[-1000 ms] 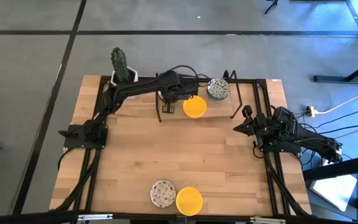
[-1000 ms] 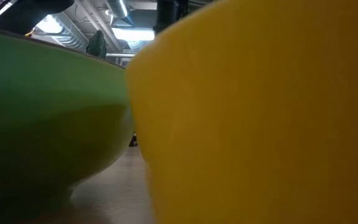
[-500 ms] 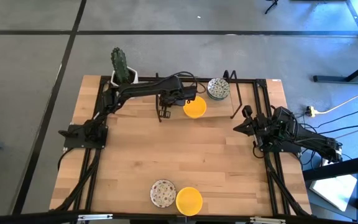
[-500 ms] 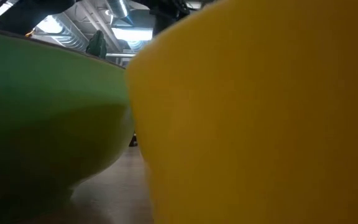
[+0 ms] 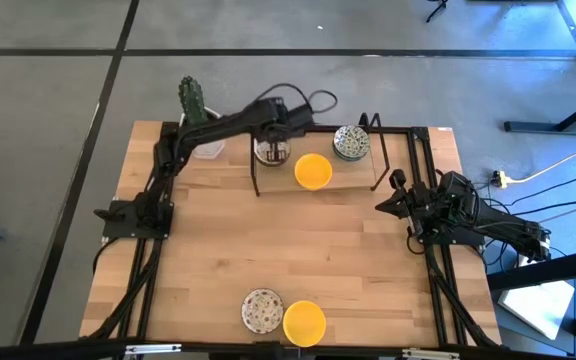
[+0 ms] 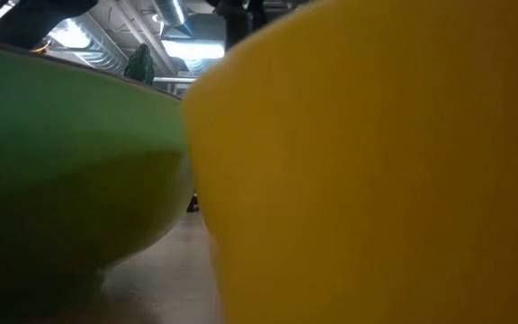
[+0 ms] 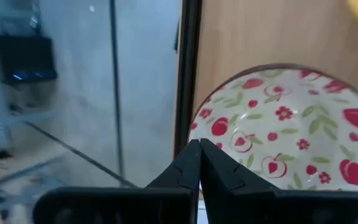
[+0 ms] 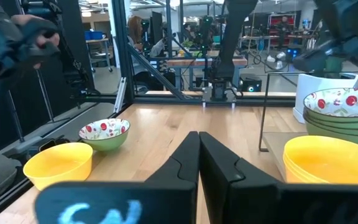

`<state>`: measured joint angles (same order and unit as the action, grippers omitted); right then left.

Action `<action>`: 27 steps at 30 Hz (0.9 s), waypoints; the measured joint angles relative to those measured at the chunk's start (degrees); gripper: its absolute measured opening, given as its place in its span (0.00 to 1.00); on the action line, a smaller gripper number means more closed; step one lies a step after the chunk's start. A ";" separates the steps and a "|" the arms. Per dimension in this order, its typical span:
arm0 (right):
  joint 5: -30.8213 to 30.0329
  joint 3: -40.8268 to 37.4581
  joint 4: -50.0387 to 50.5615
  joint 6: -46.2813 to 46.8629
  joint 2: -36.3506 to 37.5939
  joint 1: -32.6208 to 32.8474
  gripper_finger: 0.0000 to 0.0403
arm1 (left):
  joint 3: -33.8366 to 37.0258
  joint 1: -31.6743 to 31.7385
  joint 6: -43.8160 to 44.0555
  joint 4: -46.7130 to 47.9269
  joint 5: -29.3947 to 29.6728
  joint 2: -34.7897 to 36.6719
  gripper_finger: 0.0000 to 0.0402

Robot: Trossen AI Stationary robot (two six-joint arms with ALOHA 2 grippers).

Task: Pick & Place Mini bowls
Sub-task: Stack the green patterned bowl on the green patterned bowl on the shelf

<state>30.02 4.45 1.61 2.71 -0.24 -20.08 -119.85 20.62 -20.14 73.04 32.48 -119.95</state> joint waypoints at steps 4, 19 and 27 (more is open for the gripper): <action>0.09 0.00 0.02 -0.11 0.00 0.00 0.03 | 1.48 3.05 2.16 -0.39 -1.16 0.07 0.01; 0.00 0.00 0.02 -0.32 0.01 0.00 0.03 | 10.93 8.05 3.04 -7.16 -3.83 0.05 0.01; 0.00 0.00 0.02 -0.17 -0.01 0.00 0.03 | 12.06 7.50 2.58 -10.10 -0.75 0.34 0.01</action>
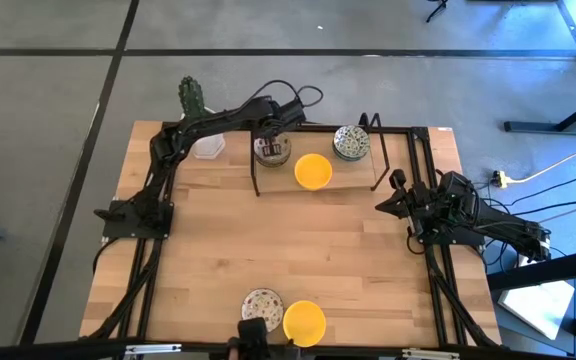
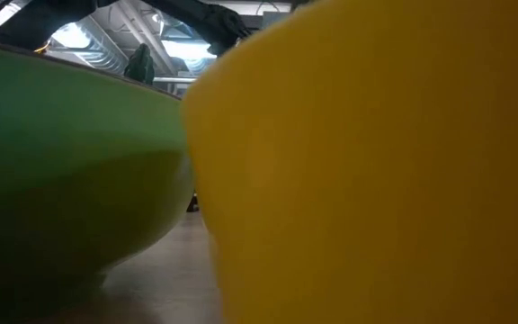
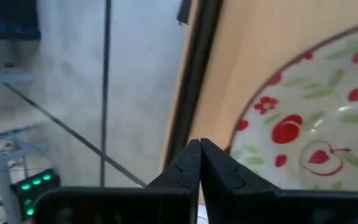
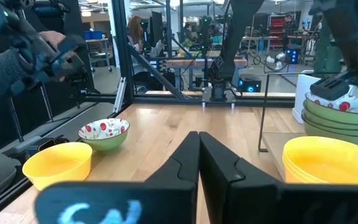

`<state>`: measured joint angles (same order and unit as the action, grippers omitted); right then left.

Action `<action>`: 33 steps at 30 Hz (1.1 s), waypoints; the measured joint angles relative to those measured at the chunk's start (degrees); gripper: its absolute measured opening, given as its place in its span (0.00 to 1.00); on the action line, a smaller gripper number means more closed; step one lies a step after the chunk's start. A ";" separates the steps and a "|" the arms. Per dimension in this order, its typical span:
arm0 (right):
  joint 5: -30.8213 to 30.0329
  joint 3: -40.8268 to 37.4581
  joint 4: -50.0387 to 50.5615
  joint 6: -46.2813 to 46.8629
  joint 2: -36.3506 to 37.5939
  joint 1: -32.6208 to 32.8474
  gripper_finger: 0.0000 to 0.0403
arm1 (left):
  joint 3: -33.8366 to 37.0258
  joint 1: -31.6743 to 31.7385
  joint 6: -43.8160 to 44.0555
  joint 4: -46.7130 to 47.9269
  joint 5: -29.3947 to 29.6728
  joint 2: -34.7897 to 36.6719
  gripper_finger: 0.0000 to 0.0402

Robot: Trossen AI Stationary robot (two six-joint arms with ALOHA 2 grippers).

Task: Pick & Place Mini bowls
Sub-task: Stack the green patterned bowl on the green patterned bowl on the shelf, then stack the yellow bowl on the yellow bowl on the shelf

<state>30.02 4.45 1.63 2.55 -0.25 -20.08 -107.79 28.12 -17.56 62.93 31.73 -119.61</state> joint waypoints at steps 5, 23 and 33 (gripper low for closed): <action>-0.02 0.00 0.00 -0.20 0.00 0.00 0.03 | 0.00 -1.49 -0.34 -2.33 4.34 3.77 0.00; 0.00 0.00 0.00 0.02 0.01 0.00 0.03 | 48.50 -10.38 6.67 -36.50 -46.81 61.85 0.00; -0.49 -0.02 -0.24 0.19 0.01 0.00 0.03 | 85.45 -9.38 5.07 -66.81 -53.72 92.20 0.01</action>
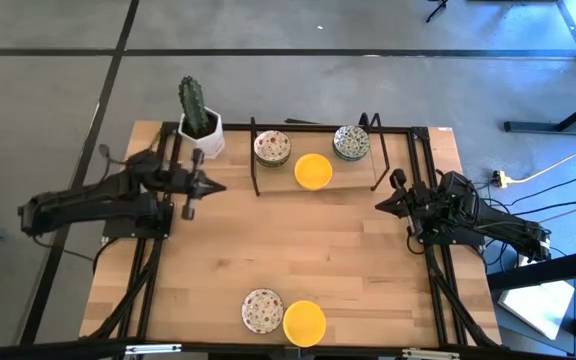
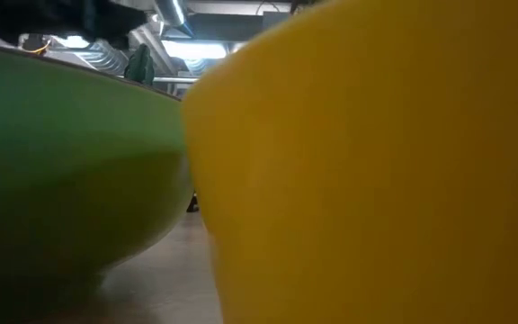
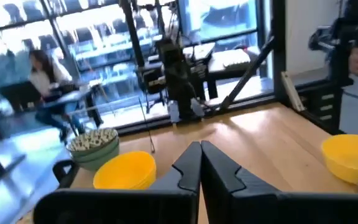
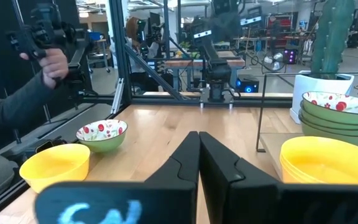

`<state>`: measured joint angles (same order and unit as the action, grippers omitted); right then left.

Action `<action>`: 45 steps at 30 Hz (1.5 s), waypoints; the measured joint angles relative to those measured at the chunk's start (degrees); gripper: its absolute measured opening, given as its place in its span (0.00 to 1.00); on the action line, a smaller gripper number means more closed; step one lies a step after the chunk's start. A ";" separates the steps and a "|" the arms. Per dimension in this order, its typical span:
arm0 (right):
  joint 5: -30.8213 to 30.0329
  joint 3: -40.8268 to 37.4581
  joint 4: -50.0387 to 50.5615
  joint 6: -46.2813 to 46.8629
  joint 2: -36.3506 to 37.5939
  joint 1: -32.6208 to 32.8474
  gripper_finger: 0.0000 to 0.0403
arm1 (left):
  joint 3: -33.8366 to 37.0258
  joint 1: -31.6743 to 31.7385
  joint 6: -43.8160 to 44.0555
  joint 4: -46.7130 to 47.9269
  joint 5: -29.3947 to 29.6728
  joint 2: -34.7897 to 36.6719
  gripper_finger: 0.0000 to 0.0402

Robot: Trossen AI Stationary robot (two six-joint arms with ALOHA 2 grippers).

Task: Pick & Place Mini bowls
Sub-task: Stack the yellow bowl on the yellow bowl on the shelf

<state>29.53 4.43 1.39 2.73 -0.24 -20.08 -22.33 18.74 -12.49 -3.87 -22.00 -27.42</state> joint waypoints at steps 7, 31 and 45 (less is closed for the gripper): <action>-2.91 0.00 0.06 -0.41 -0.01 0.00 0.03 | 10.15 2.34 1.80 -5.22 -6.85 12.19 0.00; -4.49 -0.02 1.42 -1.85 0.01 0.00 0.03 | 21.84 -0.87 -0.70 -23.17 -5.97 19.63 0.00; -4.02 -0.02 -0.92 0.12 -0.03 1.31 0.03 | 21.84 -1.19 0.23 -18.11 -6.45 20.39 0.02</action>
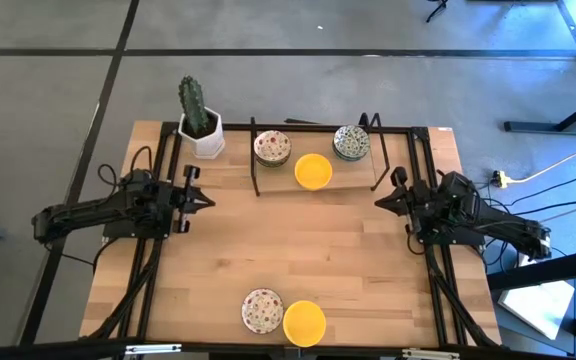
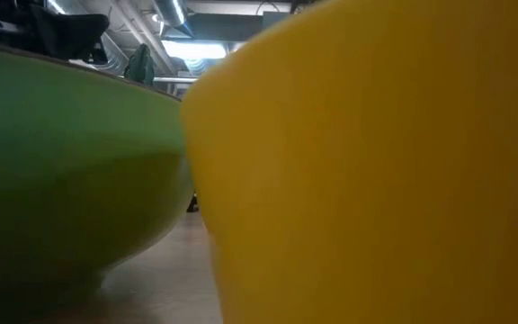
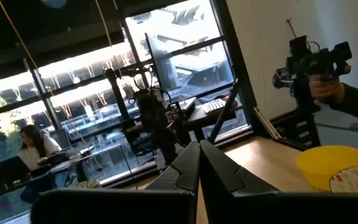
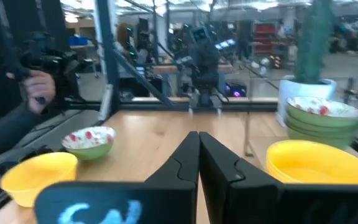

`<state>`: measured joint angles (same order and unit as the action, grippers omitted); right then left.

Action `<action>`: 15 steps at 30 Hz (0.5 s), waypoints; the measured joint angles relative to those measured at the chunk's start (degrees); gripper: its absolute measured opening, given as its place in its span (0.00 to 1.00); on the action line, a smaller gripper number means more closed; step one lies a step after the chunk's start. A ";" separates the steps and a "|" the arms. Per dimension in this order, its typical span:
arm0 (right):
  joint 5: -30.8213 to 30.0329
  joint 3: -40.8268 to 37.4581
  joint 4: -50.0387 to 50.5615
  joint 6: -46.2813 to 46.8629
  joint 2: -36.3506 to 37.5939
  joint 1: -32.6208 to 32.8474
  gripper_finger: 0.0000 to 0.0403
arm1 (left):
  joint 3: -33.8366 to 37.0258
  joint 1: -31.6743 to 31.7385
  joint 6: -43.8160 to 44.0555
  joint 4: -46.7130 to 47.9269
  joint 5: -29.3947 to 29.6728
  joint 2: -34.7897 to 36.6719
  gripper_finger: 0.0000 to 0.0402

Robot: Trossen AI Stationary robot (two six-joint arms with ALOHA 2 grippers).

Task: Pick & Place Mini bowls
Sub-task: Stack the yellow bowl on the yellow bowl on the shelf

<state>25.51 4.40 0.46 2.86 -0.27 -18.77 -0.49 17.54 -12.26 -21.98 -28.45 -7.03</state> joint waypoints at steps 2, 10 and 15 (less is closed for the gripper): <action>-0.01 -0.03 -1.83 0.43 -0.58 1.87 0.03 | 0.00 0.00 0.81 -0.04 0.00 0.00 0.02; -3.05 2.00 -11.28 0.23 -8.50 13.03 0.03 | 0.00 0.00 1.01 -0.04 0.02 0.00 0.01; -10.91 7.03 -11.34 -1.62 -18.78 19.64 0.03 | 0.00 0.01 1.01 -0.05 0.04 0.00 0.01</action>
<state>14.60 11.43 -10.87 1.23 -19.05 0.88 -0.49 17.55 -11.25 -22.03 -28.40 -7.03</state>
